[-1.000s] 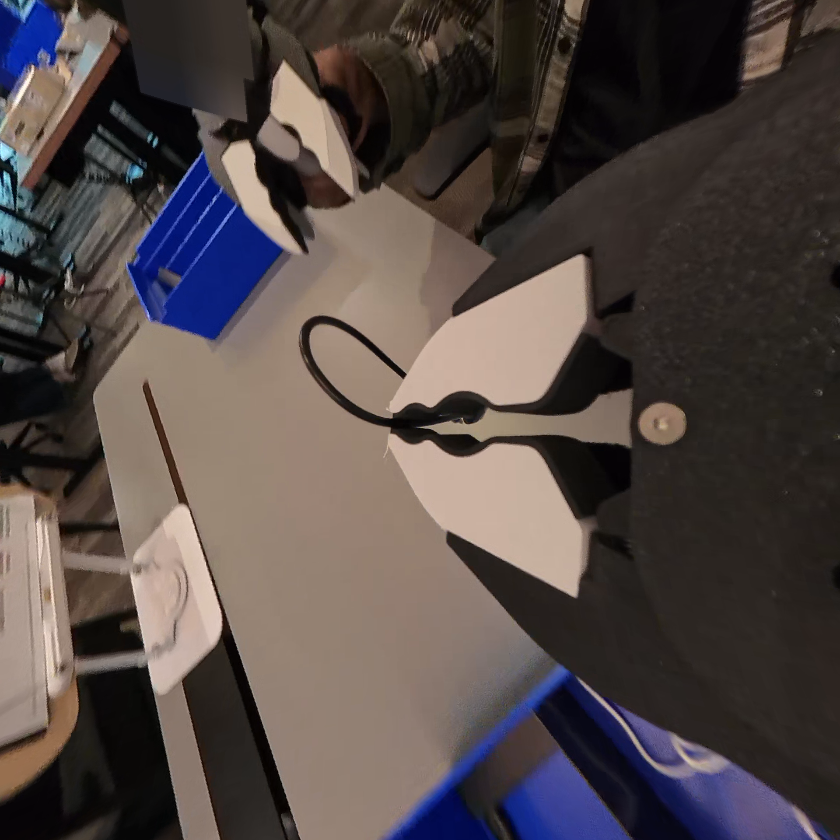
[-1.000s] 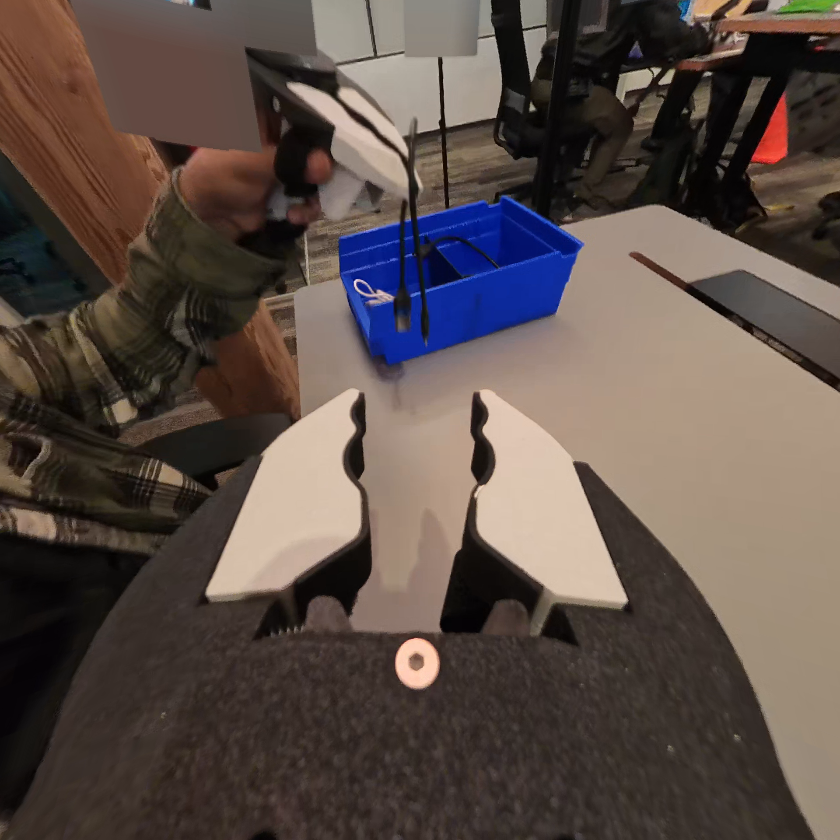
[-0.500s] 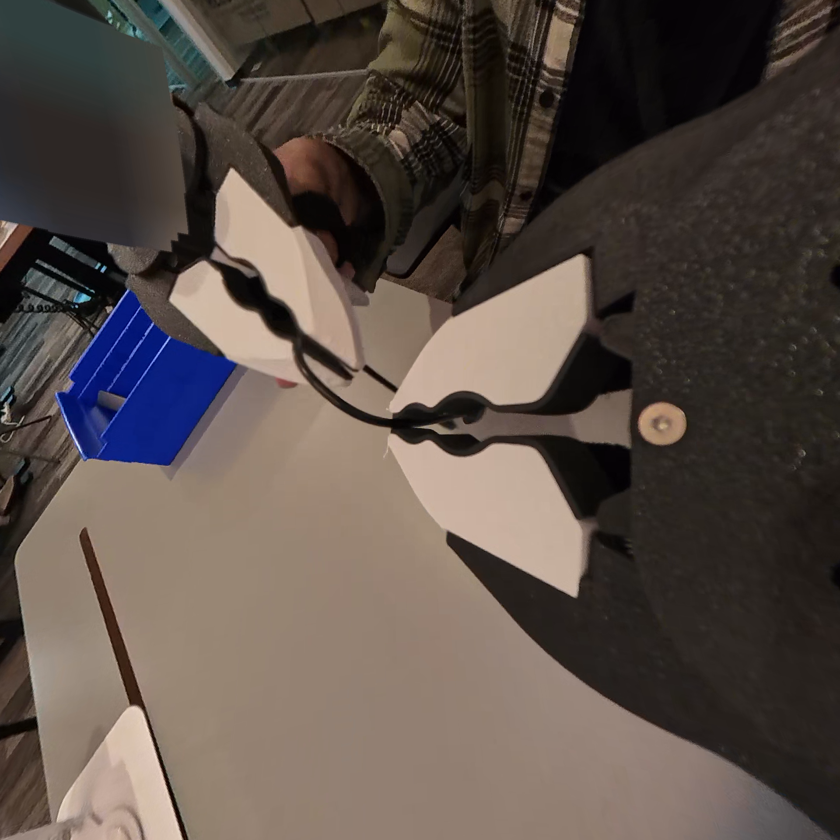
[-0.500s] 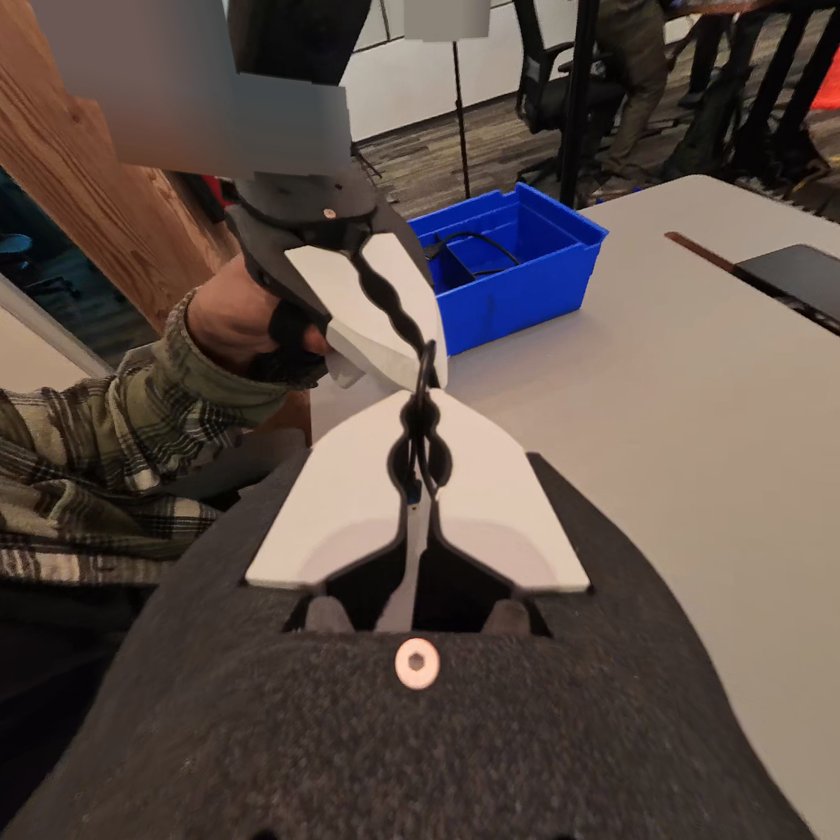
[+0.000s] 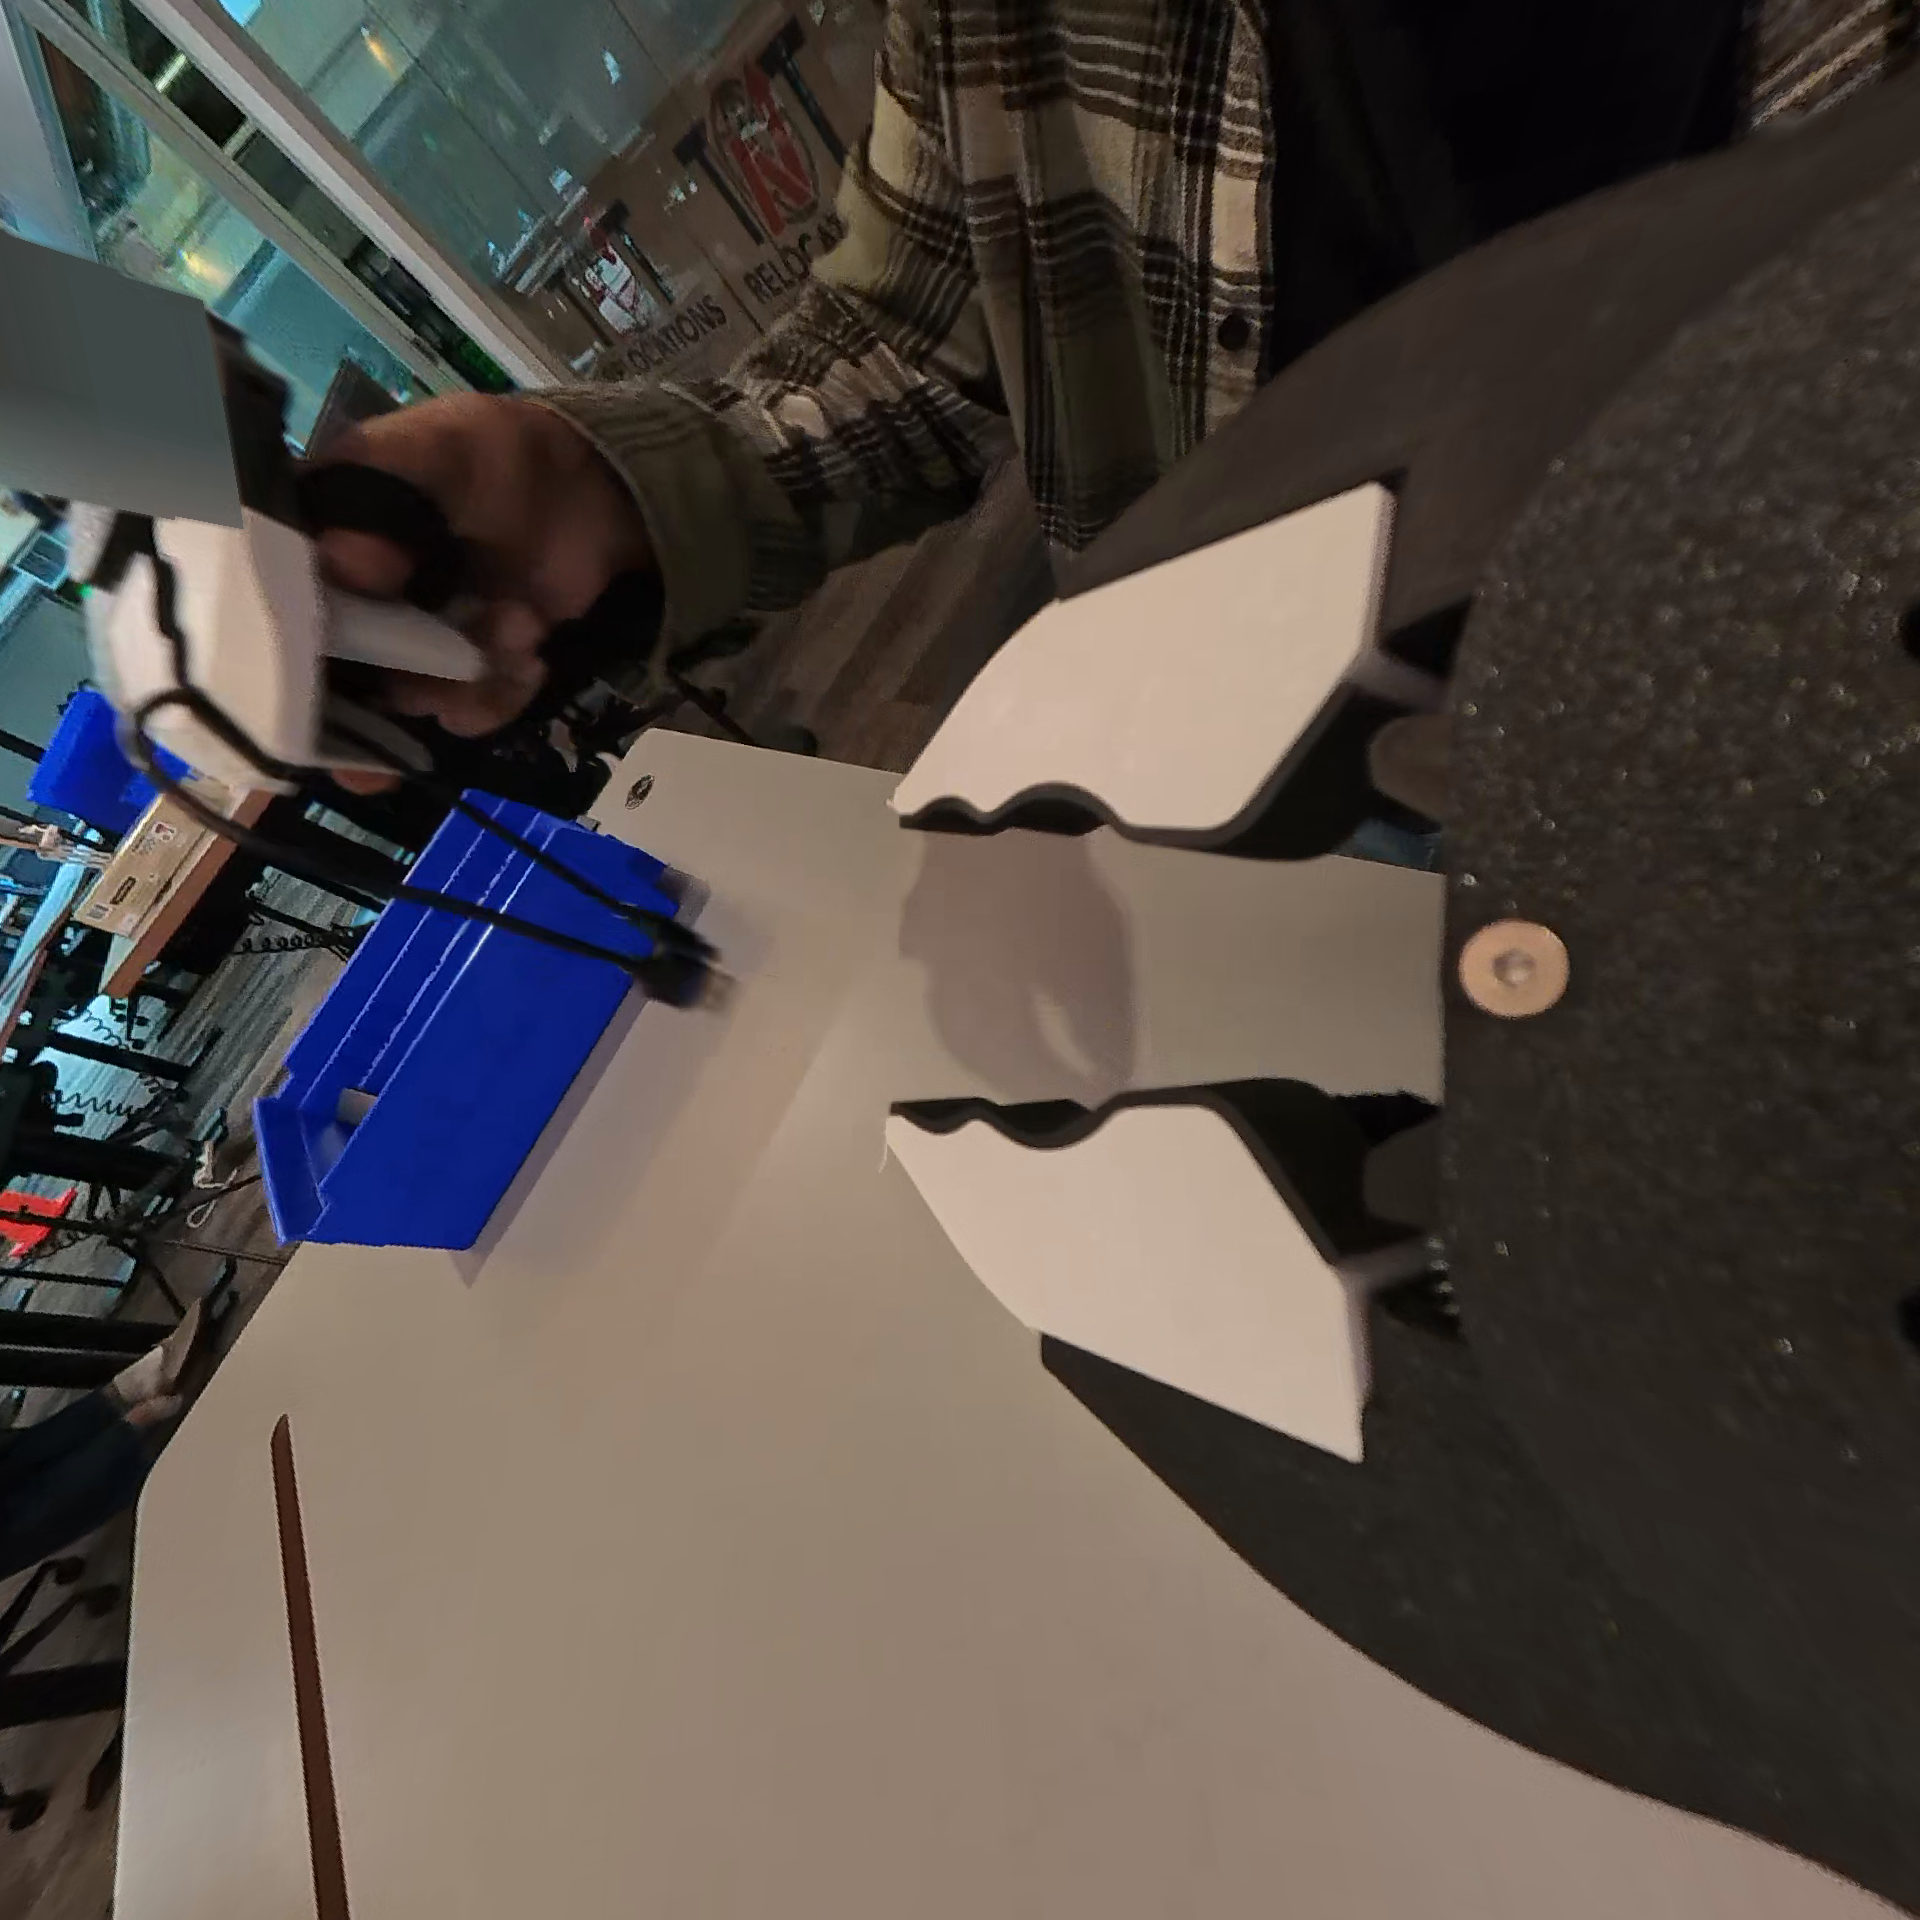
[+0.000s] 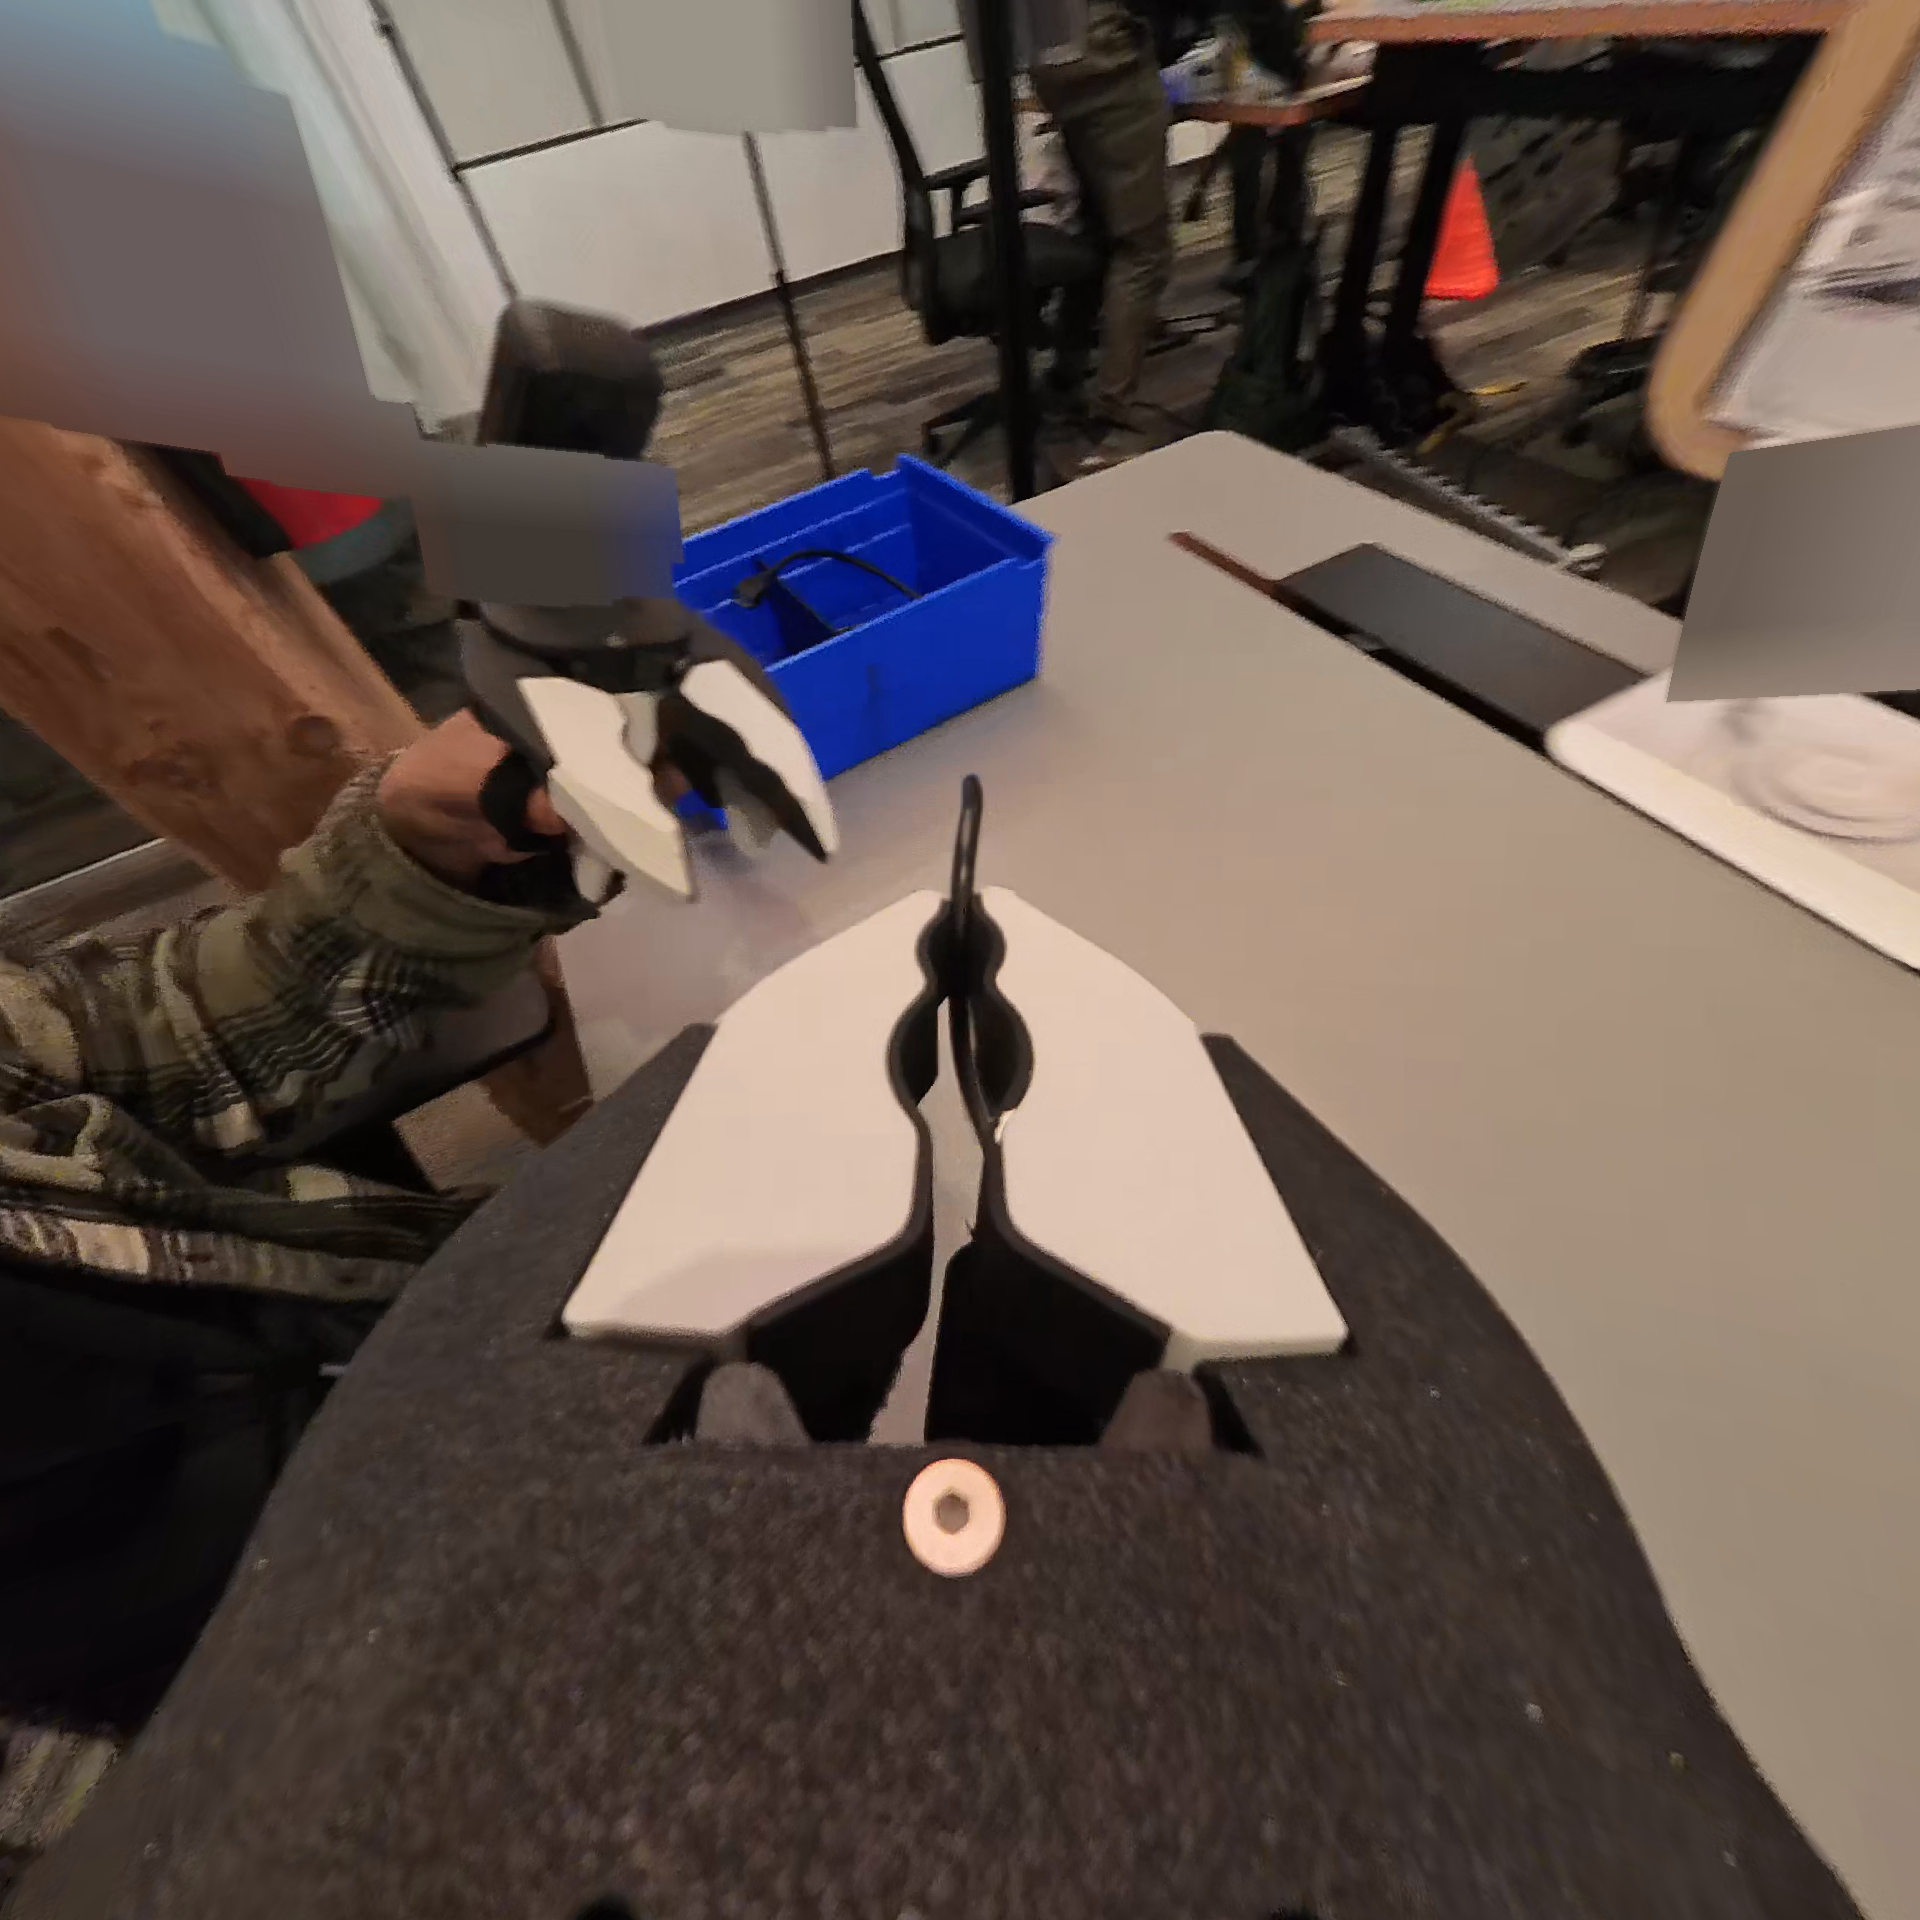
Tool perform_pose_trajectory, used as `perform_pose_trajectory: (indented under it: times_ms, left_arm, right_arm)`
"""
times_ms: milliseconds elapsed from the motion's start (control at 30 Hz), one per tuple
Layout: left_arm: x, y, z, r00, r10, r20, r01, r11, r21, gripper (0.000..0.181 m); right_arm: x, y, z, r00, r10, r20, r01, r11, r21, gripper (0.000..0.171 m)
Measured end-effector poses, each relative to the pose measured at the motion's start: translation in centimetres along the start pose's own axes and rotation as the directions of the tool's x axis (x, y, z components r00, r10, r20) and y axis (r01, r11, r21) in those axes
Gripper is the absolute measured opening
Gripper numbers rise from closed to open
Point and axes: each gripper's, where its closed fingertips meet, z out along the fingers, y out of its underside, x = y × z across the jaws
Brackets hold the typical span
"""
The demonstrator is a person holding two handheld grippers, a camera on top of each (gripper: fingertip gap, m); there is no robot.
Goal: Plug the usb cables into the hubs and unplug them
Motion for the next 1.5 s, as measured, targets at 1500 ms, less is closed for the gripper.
perform_pose_trajectory:
  times_ms: [1500]
  left_arm:
    - [-8.2, 3.0, -24.4, 0.795, -0.033, 0.606, 0.038, 0.999, 0.005, 0.043]
  right_arm:
    - [18.2, 12.5, -27.2, 0.639, 0.047, -0.767, -0.142, 0.988, -0.057, 0.054]
